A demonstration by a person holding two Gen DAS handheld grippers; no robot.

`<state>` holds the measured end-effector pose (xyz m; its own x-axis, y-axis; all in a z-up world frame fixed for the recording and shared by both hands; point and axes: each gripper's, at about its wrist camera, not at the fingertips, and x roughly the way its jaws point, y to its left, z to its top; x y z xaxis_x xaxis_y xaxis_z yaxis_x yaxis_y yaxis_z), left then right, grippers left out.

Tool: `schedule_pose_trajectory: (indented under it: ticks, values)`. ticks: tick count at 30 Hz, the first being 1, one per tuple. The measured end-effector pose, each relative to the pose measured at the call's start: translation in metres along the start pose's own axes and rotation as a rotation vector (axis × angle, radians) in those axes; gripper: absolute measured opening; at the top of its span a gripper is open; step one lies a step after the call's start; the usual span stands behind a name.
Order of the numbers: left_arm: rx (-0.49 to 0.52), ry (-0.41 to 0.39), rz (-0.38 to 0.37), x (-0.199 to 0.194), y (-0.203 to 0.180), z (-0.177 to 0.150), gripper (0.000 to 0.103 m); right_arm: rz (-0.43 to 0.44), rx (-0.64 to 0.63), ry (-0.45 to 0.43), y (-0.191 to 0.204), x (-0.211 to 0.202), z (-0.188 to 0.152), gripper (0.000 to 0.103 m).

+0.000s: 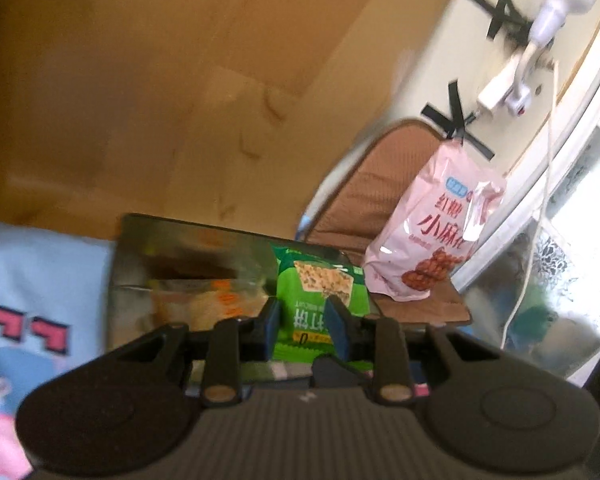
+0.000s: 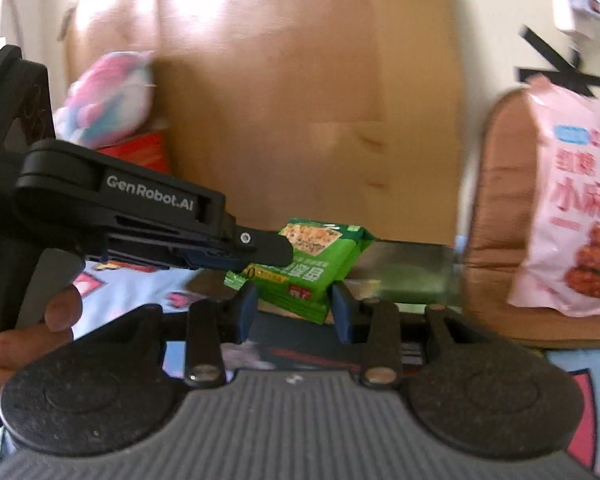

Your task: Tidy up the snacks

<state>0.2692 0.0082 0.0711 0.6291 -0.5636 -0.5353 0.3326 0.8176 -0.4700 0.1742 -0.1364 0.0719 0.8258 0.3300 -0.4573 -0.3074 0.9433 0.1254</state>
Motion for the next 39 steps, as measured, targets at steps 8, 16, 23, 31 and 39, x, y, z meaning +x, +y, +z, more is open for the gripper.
schedule_pose_trajectory:
  ticks: [8,16,23,31,39]
  values:
    - [-0.007,0.011,-0.011,-0.017,0.002,-0.011,0.024,-0.071,0.139,-0.079,-0.049,-0.022,-0.004,0.044]
    - [0.051,0.155,-0.025,-0.064,0.001,-0.084,0.028,0.226,0.255,0.069,-0.047,-0.07,-0.064,0.045]
    - [-0.006,0.231,-0.116,-0.05,-0.007,-0.119,0.036,0.238,0.279,0.152,-0.024,-0.093,-0.101,0.058]
    - [-0.061,0.222,-0.102,-0.055,-0.006,-0.133,0.034,0.21,0.181,0.157,0.002,-0.085,-0.106,0.052]
    - [0.024,0.126,-0.13,-0.069,-0.031,-0.097,0.033,0.182,0.156,0.127,-0.003,-0.079,-0.089,0.027]
